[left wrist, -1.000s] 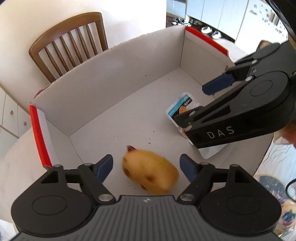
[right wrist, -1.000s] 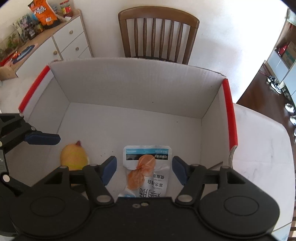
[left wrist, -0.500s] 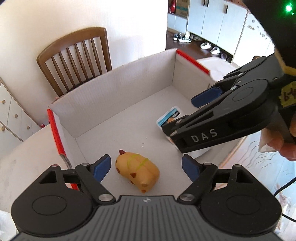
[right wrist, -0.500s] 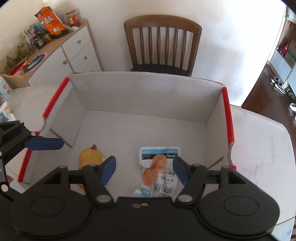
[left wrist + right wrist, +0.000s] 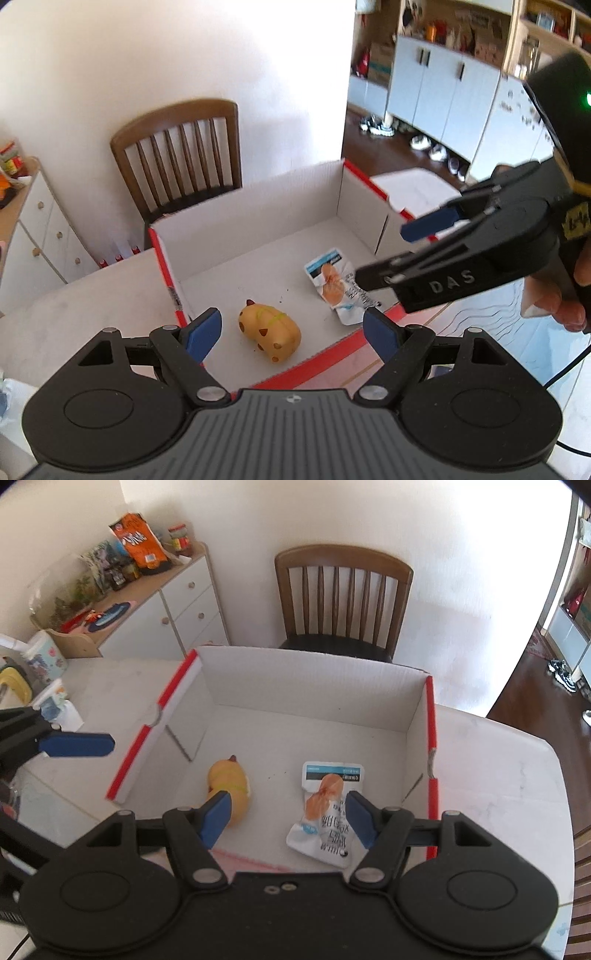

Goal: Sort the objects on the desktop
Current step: 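Withdraw both tools from the red box back to the item pile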

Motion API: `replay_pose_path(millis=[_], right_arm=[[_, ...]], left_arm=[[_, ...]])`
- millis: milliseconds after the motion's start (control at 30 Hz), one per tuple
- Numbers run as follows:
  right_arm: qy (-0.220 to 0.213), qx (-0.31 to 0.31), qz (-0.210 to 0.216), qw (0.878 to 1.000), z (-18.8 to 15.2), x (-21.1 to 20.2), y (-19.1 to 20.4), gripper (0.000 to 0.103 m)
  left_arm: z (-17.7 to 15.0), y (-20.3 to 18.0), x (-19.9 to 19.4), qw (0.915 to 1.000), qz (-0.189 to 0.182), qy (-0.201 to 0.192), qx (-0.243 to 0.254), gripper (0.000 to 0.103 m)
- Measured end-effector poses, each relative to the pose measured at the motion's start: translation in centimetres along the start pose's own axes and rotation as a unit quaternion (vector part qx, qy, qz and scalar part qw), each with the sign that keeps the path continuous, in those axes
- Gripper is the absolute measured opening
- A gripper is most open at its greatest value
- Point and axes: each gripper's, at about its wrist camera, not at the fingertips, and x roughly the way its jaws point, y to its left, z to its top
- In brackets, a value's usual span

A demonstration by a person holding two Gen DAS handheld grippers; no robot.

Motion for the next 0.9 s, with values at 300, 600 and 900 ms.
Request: replay_pose_path(millis=[300,600,900], right_arm=[[-0.024,-0.005,0.017,1.000,-3.2,-5.1,0.7,0.068],[-0.038,0.006,0.016,0.999,-6.4,-7.8,0.5,0.068],[-0.061,0.005,0.020,0.998,-10.8,-9.6,0.5,0.070]], left_arm=[[-1.8,-1.6,-5.0,0.9994,0.004,-0.035,-0.004,0.084],[-3.5,-3.4,-6.9,0.9986,0.017,-0.049,0.001,0.084],[-6.7,-4.7,-8.4,0.9985,0.015,-0.053,0.001,0.084]])
